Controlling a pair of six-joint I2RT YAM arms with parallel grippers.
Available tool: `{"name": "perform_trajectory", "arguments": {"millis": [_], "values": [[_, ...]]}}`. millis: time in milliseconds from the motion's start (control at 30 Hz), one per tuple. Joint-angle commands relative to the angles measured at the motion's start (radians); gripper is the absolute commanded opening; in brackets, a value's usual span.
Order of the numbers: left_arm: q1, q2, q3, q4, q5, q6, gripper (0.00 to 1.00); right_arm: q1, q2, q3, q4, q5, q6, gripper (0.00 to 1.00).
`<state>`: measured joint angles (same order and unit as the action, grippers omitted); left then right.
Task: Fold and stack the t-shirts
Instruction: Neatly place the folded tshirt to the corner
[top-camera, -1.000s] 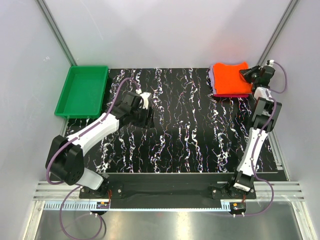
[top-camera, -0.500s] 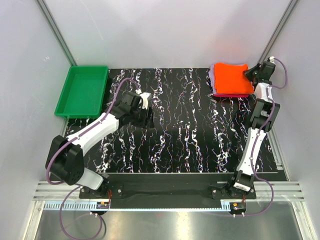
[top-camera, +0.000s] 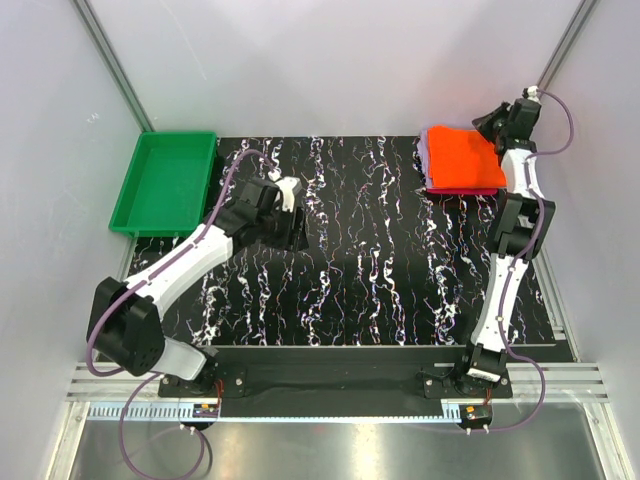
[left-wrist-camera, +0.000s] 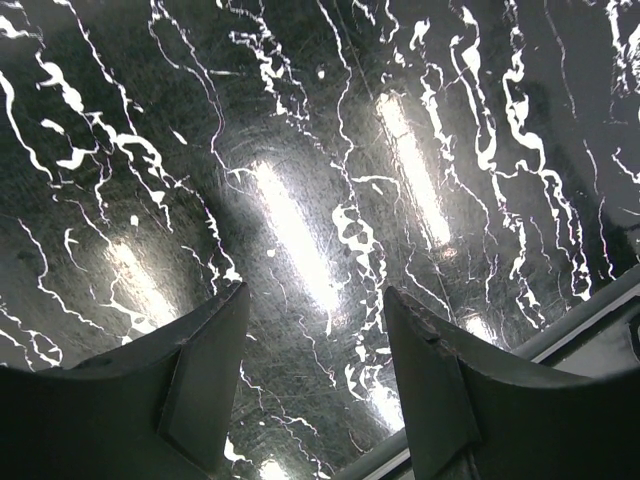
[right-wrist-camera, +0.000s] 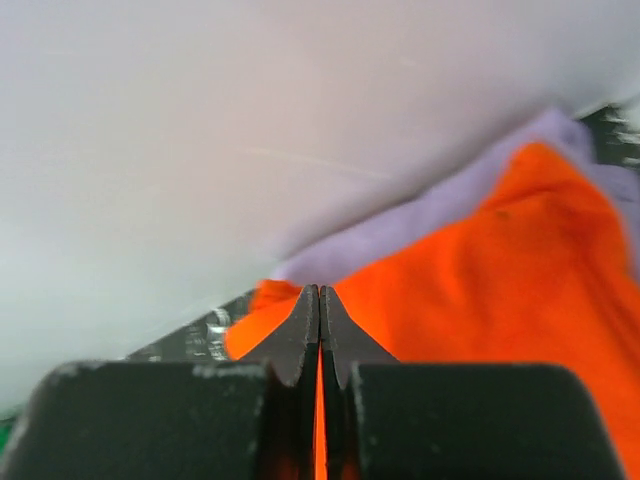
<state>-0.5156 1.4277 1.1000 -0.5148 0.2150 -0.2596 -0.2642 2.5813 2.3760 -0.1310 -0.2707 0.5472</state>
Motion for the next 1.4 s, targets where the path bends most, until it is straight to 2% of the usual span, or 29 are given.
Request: {"name": "perform_trajectory", "arguments": {"millis": [0, 100, 233, 433, 633, 833, 900, 1000, 1033, 1200, 1367], "values": [[0.008, -0.035, 0.05, 0.01, 0.001, 0.016, 0.61, 0.008, -0.01, -0.037, 0.172, -0.137, 0.223, 0.0], [0.009, -0.033, 0.055, 0.001, 0.003, 0.014, 0.61, 0.036, 0.062, -0.041, 0.301, -0.217, 0.371, 0.0], [0.012, -0.042, 0.044, -0.008, -0.008, 0.017, 0.61, 0.075, 0.121, -0.018, 0.364, -0.232, 0.43, 0.0], [0.026, -0.047, 0.05, -0.014, -0.011, 0.019, 0.61, 0.085, 0.171, 0.008, 0.269, -0.147, 0.41, 0.0], [0.034, -0.05, 0.072, -0.027, -0.014, 0.028, 0.61, 0.08, 0.234, 0.201, 0.185, -0.162, 0.378, 0.0], [0.037, -0.043, 0.119, -0.037, -0.011, 0.039, 0.62, 0.072, 0.119, 0.183, 0.137, -0.16, 0.326, 0.0], [0.038, -0.042, 0.133, -0.036, -0.012, 0.036, 0.62, 0.071, 0.053, 0.183, 0.026, -0.153, 0.281, 0.0], [0.043, -0.062, 0.126, -0.013, -0.002, 0.01, 0.62, 0.077, -0.077, 0.114, -0.111, -0.16, 0.223, 0.0], [0.049, -0.075, 0.123, -0.008, 0.003, -0.003, 0.62, 0.082, -0.164, 0.041, -0.18, -0.16, 0.199, 0.0], [0.08, -0.124, 0.074, 0.059, 0.081, -0.131, 0.63, 0.14, -0.481, -0.308, -0.228, -0.186, 0.09, 0.01], [0.095, -0.229, -0.081, 0.163, 0.133, -0.321, 0.65, 0.21, -0.814, -0.699, -0.254, -0.199, 0.065, 0.02]]}}
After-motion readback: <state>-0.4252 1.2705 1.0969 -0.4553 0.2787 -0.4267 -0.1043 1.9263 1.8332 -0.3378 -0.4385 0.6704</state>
